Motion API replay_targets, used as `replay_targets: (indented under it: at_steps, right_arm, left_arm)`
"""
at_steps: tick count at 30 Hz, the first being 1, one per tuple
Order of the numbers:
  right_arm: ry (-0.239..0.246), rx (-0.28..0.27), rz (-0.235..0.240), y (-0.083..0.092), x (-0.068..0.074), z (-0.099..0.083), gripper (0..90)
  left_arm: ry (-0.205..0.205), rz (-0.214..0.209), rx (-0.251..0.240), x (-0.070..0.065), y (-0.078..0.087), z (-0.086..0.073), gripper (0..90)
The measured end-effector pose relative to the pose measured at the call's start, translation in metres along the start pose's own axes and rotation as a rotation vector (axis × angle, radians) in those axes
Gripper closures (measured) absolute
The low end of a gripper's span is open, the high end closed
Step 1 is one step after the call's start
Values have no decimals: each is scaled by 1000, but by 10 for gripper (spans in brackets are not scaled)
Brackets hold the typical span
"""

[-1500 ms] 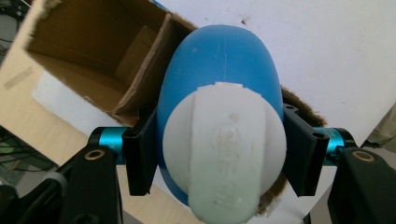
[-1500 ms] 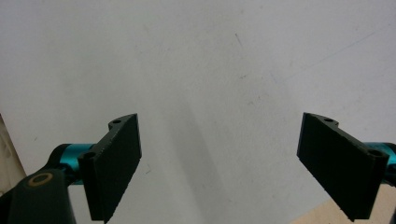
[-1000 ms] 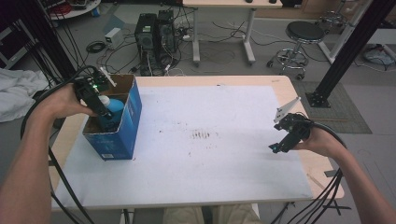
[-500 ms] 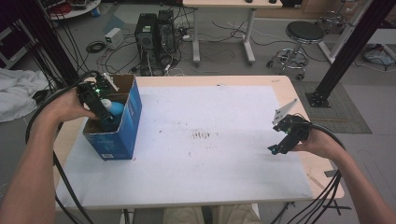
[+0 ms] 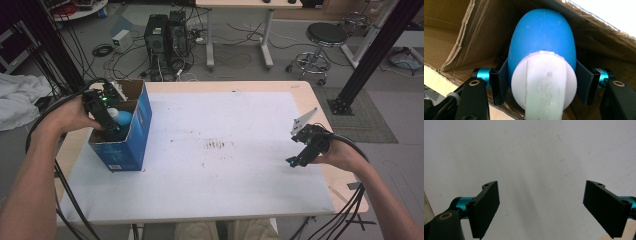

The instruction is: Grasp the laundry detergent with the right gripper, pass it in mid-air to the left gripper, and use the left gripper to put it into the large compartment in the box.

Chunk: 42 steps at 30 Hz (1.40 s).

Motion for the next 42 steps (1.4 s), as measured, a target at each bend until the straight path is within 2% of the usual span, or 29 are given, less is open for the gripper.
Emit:
replay_targets:
  at_steps: [16,42]
  right_arm:
    - [0,1,-2,0,2,1,130]
    - [5,19,11,-7,5,3,130]
  left_arm:
    - [-10,-4,7,1,0,0,371]
    - [0,-9,21,0,3,3,207]
Point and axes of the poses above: each handheld gripper's, and its own axes: y roughly backward along the jaws, z roughly out of its top, x roughly to its left, the point moved 6 cm from there along -y, roughly forward along the jaws, and after that the axes turned 13 degrees about z, right-handed, at the moved point
